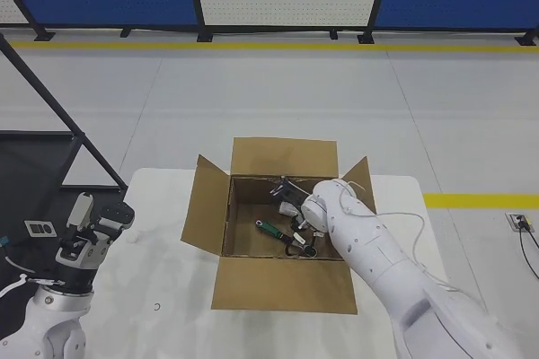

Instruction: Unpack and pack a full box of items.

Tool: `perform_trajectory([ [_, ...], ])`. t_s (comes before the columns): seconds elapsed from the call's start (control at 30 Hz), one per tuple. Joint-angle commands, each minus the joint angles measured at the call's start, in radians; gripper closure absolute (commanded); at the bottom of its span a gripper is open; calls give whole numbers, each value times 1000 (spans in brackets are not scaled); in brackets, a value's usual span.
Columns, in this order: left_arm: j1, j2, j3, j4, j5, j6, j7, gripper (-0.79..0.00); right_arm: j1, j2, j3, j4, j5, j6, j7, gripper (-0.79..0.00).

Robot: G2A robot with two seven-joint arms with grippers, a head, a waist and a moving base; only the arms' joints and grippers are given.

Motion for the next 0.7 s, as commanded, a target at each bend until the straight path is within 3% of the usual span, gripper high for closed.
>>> perform_trajectory([
  [0.0, 0, 0, 0, 0, 0, 0, 0, -785, 5, -10, -1, 24, 5, -9, 3, -705],
  [0.13, 0, 0, 0, 0, 0, 0, 0, -785, 15, -31, -6, 62, 11, -46, 24, -782],
  [0.43, 0, 0, 0, 0, 0, 0, 0, -785, 39, -50, -4, 94, 21, -218, -26, -785],
  [0.67, 0, 0, 0, 0, 0, 0, 0, -785, 57, -53, 10, 116, 23, -182, -74, -785],
])
